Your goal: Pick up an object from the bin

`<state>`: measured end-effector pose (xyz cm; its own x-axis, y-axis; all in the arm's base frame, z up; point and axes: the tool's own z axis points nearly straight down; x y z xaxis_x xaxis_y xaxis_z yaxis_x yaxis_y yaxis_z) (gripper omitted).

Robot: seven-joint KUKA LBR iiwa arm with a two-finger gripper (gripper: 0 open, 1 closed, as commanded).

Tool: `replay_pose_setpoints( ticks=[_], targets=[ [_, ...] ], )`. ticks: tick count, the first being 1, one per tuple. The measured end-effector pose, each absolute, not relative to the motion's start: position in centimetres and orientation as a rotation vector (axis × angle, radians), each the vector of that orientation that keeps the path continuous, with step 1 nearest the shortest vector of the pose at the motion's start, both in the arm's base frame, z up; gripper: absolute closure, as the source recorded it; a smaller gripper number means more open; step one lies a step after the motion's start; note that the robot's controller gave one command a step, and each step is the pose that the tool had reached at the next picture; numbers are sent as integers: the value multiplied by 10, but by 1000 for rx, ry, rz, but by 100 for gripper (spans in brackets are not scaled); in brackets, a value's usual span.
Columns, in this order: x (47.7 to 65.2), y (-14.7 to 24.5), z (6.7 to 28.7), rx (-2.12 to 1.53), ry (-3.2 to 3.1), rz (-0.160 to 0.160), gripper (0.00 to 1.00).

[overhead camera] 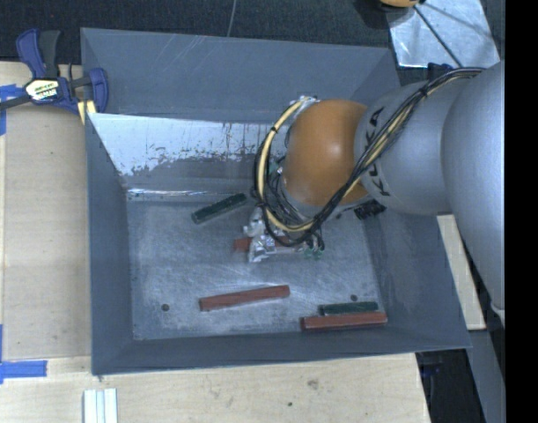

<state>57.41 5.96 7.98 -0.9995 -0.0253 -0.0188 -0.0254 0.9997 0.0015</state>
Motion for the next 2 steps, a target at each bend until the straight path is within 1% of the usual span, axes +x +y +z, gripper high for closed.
replay_pose_setpoints(
  ticks=[1,2],
  targets=[
    [574,60,80,-39,3123,3,100],
    [544,90,102,-418,3117,0,100]
  ],
)
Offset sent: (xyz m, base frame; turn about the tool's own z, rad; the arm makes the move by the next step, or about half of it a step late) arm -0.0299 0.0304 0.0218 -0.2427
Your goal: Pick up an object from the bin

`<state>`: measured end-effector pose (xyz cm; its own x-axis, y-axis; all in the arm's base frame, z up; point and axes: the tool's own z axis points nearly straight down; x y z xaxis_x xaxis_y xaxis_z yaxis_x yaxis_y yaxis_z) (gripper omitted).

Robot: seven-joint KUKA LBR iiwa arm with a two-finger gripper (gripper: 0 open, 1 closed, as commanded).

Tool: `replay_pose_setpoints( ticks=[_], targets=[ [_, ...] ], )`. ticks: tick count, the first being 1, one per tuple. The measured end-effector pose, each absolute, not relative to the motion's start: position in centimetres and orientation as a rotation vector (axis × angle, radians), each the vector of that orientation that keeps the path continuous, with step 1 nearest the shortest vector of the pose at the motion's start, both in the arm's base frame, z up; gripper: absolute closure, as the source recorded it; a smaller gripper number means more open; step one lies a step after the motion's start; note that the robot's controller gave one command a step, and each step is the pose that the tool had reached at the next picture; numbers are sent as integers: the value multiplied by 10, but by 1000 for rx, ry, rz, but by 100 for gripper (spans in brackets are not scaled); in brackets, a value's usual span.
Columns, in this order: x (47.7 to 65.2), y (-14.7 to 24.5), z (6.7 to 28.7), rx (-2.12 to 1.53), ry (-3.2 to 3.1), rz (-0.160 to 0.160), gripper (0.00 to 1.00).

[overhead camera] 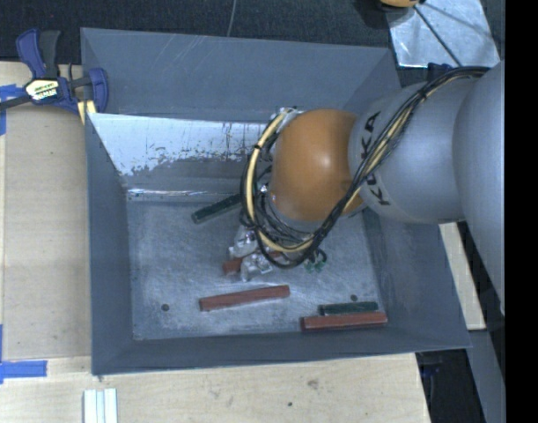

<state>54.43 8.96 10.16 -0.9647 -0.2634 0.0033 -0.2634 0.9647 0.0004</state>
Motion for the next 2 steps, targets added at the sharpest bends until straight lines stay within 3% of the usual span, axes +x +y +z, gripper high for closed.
replay_pose_setpoints(
  ticks=[1,2],
  targets=[
    [544,89,102,416,-3110,0,100],
    [530,76,236,432,-3115,0,100]
  ],
)
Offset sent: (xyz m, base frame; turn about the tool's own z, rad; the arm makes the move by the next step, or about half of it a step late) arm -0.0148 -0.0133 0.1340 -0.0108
